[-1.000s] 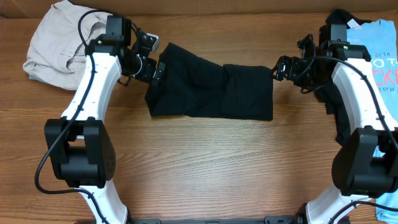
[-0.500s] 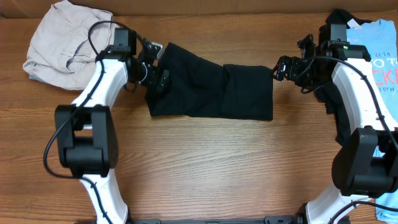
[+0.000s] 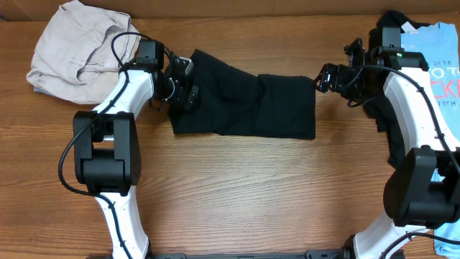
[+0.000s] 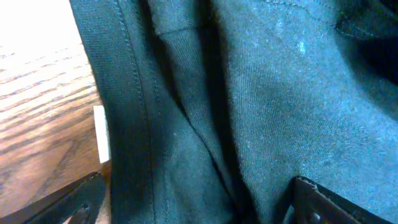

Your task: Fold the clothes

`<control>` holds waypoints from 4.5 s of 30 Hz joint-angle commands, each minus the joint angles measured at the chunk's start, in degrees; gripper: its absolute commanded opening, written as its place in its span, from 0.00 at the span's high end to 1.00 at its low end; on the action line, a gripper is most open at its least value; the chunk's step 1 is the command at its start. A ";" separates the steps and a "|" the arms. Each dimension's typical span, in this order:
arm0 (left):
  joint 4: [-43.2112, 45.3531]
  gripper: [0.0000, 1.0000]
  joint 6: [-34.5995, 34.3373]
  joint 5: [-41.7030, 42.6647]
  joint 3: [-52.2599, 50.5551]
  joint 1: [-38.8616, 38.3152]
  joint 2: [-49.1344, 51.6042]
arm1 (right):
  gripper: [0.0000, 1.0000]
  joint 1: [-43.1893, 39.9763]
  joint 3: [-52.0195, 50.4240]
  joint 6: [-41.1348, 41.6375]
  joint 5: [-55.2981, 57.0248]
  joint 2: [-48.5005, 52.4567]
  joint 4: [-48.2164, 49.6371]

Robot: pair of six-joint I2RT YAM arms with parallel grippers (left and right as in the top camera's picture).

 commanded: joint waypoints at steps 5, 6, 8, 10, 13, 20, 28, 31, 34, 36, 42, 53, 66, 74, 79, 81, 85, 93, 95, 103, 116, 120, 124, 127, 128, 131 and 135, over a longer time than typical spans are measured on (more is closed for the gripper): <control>-0.46 0.12 -1.31 4.46 0.37 -0.90 6.36 | 0.05 -0.11 0.70 -0.11 0.11 -1.75 0.50; -0.42 0.17 -2.01 5.44 0.37 -1.05 7.15 | 0.05 -0.09 0.70 0.13 0.09 -1.75 0.52; -0.04 0.23 -2.91 6.93 0.37 -1.25 7.76 | 0.07 -0.02 0.70 0.33 -0.09 -1.73 0.50; 1.01 0.26 -4.04 9.40 0.39 -1.31 7.76 | 0.09 0.31 0.66 0.33 -0.09 -1.70 0.50; 2.40 0.27 -5.81 14.97 0.68 -1.29 7.67 | 0.09 0.85 0.04 0.33 -0.09 -1.68 0.96; 2.54 0.39 -6.14 16.83 0.68 -1.33 7.67 | 0.10 2.51 0.00 0.33 -0.07 -1.57 1.42; 2.29 0.96 -10.47 13.00 1.03 -0.24 7.19 | 0.55 4.48 0.00 0.33 -0.07 -1.44 1.55; 0.90 0.96 -10.86 12.81 2.08 0.87 6.21 | 0.87 5.05 0.00 1.03 -0.09 -0.94 1.60; -2.60 0.96 -10.84 10.64 4.09 1.73 4.37 | 0.96 5.88 -0.04 1.79 -0.07 0.04 1.57; -6.71 0.96 -10.82 6.73 6.45 1.99 2.78 | 0.96 6.69 -0.04 1.81 -0.55 1.16 1.75; -21.29 0.96 -7.58 -1.27 14.91 1.88 -1.79 | 0.96 9.42 -0.04 1.79 -5.29 6.38 3.15; -39.54 0.96 -1.68 -2.03 25.79 1.14 -5.11 | 0.96 13.00 -0.04 2.84 -7.91 15.85 6.78; -43.58 0.96 -3.28 -4.70 34.91 -7.21 -4.85 | 0.96 15.30 -0.04 2.91 -11.76 20.22 8.55; -40.24 0.96 -12.35 -9.55 34.80 -15.06 -4.42 | 0.96 15.67 -0.04 2.89 -11.78 20.22 8.26; -38.49 0.96 -16.90 -9.94 34.71 -19.17 -4.42 | 0.96 15.13 0.37 2.82 -14.97 19.32 8.41; -37.94 0.96 -17.03 -10.16 34.47 -20.76 -4.20 | 0.96 14.01 1.14 2.60 -16.63 17.27 7.72; -37.62 0.96 -18.56 -11.72 34.42 -23.32 -2.34 | 0.93 10.38 3.98 2.60 -17.29 10.16 5.46; -34.75 0.34 -18.95 -12.68 34.42 -26.23 4.74 | 0.51 -0.79 9.92 1.09 -17.25 -5.20 -2.82; -33.77 0.08 -18.95 -12.11 34.42 -26.95 5.77 | 0.48 -3.56 9.97 1.05 -17.27 -8.33 -3.85; -32.70 0.00 -18.95 -10.03 39.34 -29.59 5.49 | 0.42 -7.76 9.68 -1.99 -16.98 -11.45 -7.76; -51.28 0.00 -22.93 -9.01 82.79 -19.54 5.29 | 0.36 -0.92 8.57 -5.01 -13.99 -7.65 -6.45; -53.48 0.00 -24.57 -8.96 89.92 -12.52 5.29 | 0.34 6.75 8.57 -4.44 -5.49 -5.29 -3.30; -55.67 0.00 -24.48 -9.11 89.50 -6.69 5.31 | 0.27 16.26 8.57 -4.50 3.74 -2.67 1.73; -57.48 0.00 -24.50 -9.22 88.19 -3.54 5.31 | 0.16 22.97 8.57 -4.50 10.93 -0.44 5.68; -57.90 0.00 -24.50 -9.22 87.67 -2.64 5.33 | 0.13 24.92 8.57 -4.52 12.85 0.42 6.99; -58.45 0.00 -24.50 -9.22 86.12 -0.76 5.31 | 0.10 29.81 8.59 -4.68 17.90 3.48 10.56; -58.97 0.00 -24.26 -9.84 84.78 -0.31 5.33 | 0.09 33.88 8.59 -6.43 22.03 7.80 13.35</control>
